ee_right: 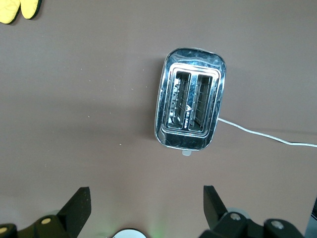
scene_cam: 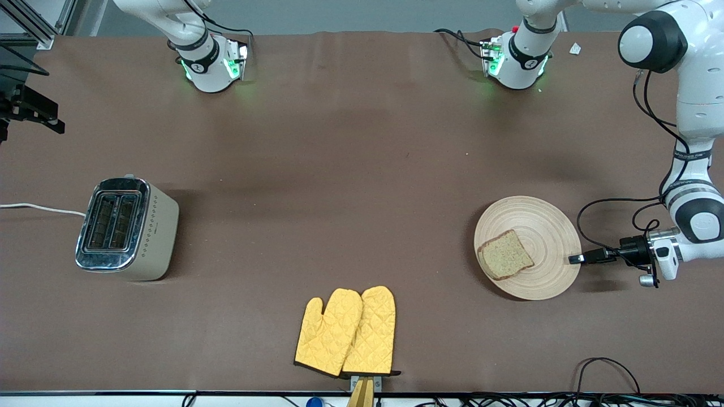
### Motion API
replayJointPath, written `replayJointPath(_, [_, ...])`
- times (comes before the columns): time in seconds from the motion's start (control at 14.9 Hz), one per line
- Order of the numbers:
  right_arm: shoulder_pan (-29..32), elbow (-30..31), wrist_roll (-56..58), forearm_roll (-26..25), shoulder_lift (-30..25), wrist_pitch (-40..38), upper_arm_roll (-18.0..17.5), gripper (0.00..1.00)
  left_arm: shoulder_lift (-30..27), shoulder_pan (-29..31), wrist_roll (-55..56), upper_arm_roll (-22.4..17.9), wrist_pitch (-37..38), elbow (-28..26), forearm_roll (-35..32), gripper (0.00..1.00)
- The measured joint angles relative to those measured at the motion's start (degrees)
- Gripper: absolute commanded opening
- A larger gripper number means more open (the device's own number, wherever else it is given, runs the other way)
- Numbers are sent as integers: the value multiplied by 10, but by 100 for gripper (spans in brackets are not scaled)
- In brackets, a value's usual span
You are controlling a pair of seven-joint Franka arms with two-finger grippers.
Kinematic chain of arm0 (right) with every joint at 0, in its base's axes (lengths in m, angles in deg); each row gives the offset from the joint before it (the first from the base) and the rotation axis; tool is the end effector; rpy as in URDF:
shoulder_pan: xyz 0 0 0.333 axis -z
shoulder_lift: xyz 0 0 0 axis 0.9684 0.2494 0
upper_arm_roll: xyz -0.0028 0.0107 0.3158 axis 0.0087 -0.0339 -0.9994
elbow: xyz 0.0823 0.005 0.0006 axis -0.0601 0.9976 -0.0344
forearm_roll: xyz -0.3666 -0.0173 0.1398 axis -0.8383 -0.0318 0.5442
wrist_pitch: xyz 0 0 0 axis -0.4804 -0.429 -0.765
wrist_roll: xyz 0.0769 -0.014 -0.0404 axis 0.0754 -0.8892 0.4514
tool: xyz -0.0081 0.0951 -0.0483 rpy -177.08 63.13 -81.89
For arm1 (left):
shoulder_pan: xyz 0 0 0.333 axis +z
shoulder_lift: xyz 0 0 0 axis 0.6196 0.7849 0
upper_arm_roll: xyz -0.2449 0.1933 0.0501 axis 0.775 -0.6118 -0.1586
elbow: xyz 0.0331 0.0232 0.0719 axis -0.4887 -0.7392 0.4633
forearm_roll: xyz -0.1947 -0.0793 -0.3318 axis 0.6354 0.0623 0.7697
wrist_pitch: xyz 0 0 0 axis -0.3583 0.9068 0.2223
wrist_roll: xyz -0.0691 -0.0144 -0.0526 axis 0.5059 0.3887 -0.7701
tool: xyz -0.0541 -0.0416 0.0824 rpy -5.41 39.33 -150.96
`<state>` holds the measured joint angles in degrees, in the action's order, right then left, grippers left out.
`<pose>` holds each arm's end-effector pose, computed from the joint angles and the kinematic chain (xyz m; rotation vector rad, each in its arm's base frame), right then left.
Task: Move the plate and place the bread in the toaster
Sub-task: 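Grasp the rim of the wooden plate with the left gripper, then slide the plate with the left gripper toward the table's middle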
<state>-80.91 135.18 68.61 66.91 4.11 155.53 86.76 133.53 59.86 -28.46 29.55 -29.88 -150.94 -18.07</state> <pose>0.5412 -0.0235 0.6784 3.1126 0.2300 -0.0844 0.6643 0.1816 0.1433 2.2524 0.0767 0.0182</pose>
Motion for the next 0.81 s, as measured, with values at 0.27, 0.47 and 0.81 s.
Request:
replayJointPath(0.27, [0,0,0,0,0,0,0,100,0,0,-27,0,0,0,-3,17])
replayJointPath(0.47, [0,0,0,0,0,-1,0,100,1,0,-49,1,3,1,-3,6])
replayJointPath(0.81, [0,0,0,0,0,-1,0,100,-2,-7,-55,28,32,13,-13,1])
